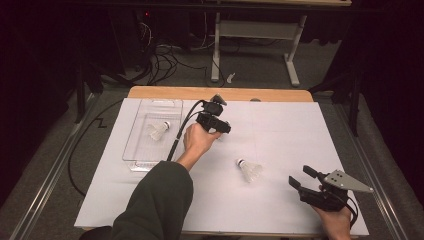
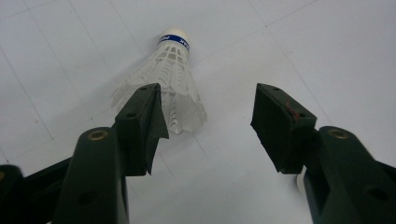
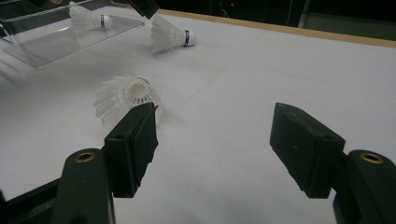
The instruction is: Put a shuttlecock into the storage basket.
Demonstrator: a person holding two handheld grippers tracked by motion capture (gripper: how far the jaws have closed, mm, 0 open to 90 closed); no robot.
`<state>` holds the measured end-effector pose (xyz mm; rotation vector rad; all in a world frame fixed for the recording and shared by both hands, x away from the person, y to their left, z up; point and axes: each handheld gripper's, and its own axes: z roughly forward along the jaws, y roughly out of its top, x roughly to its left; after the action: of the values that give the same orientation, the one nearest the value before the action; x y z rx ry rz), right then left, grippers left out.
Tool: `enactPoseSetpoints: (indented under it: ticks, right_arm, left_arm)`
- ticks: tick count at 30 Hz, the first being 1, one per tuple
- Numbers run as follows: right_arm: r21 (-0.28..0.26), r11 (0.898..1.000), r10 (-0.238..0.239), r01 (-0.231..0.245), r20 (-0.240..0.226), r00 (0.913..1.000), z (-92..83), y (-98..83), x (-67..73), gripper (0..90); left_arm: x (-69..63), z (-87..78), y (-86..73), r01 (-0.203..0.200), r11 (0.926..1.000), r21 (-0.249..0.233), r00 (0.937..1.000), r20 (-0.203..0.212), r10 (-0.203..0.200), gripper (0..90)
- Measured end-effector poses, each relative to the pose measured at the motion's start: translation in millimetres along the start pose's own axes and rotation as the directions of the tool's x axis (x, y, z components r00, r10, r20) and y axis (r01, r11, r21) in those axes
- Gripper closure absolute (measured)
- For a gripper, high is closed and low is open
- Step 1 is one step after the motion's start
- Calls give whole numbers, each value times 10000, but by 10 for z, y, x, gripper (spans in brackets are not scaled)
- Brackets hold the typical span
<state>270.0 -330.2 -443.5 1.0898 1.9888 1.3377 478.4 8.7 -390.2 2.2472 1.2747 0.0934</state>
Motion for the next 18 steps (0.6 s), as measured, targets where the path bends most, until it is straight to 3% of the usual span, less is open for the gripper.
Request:
enactPoseSetpoints:
  ticks: [11, 18]
  right_arm:
    - [0, 10000, -5, 5, -2, 10000, 0, 0, -1, 326]
    - [10, 10000, -10, 10, -11, 10000, 1, 0, -1, 326]
  left_arm:
    - [47, 111, 15, 324, 9992, 239, 9993, 176, -329, 467]
    - [61, 161, 16, 315, 9987, 412, 9994, 153, -322, 491]
